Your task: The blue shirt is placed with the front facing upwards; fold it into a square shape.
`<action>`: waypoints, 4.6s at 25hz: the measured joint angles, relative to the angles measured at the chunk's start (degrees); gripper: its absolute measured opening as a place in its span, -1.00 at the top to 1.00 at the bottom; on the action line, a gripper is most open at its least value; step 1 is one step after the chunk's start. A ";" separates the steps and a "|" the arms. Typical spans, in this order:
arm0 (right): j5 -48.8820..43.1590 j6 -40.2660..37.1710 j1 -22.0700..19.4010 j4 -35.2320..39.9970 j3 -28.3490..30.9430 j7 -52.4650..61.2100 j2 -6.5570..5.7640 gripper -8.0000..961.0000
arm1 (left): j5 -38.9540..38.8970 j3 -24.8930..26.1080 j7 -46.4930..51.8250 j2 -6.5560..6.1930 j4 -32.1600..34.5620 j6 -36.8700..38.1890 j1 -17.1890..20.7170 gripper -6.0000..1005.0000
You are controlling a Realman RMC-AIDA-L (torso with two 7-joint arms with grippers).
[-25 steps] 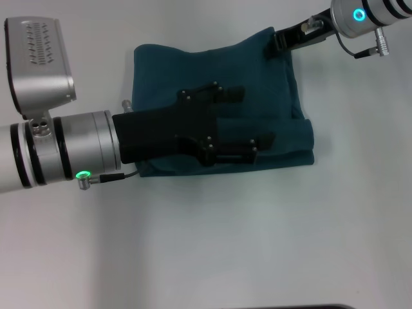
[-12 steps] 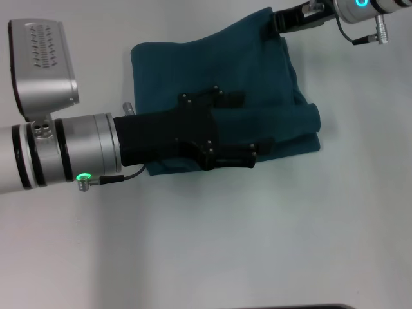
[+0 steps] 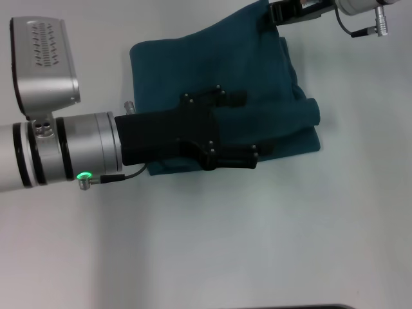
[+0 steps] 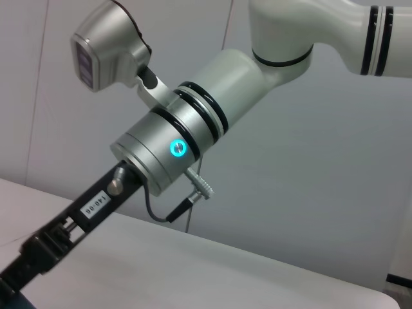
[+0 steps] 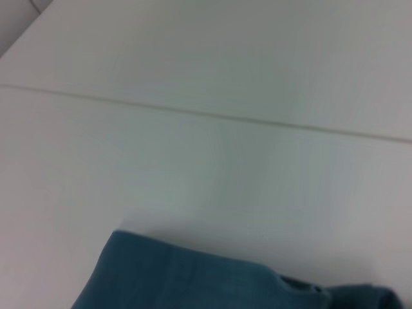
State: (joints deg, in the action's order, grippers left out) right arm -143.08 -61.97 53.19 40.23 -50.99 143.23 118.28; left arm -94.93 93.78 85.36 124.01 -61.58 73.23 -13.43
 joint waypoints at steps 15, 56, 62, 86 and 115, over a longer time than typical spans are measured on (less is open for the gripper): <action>-3.48 3.99 1.41 -3.35 -1.77 2.19 0.39 0.86 | 0.02 0.00 -0.10 0.00 0.23 0.41 -0.01 -0.89; 18.71 -5.09 -13.63 -4.84 -16.89 -24.10 0.96 0.01 | -5.00 20.63 -2.92 0.10 2.54 11.84 5.19 -0.89; 16.39 -6.27 -17.09 -0.51 -13.72 -23.46 0.70 0.01 | -4.67 20.66 -3.00 0.09 2.56 11.43 4.74 -0.89; 38.92 -13.25 -28.50 4.65 6.33 -52.82 1.46 -0.05 | -6.40 22.77 -6.73 0.26 6.67 10.82 3.18 -0.89; 11.24 -24.18 -26.76 12.35 9.63 -45.25 -2.59 -0.56 | -6.05 21.83 -12.64 0.09 12.27 11.22 0.98 -0.89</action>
State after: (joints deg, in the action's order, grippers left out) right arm -131.84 -86.15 26.43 52.58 -41.35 97.99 115.69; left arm -100.98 115.61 72.73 124.10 -49.31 84.45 -12.46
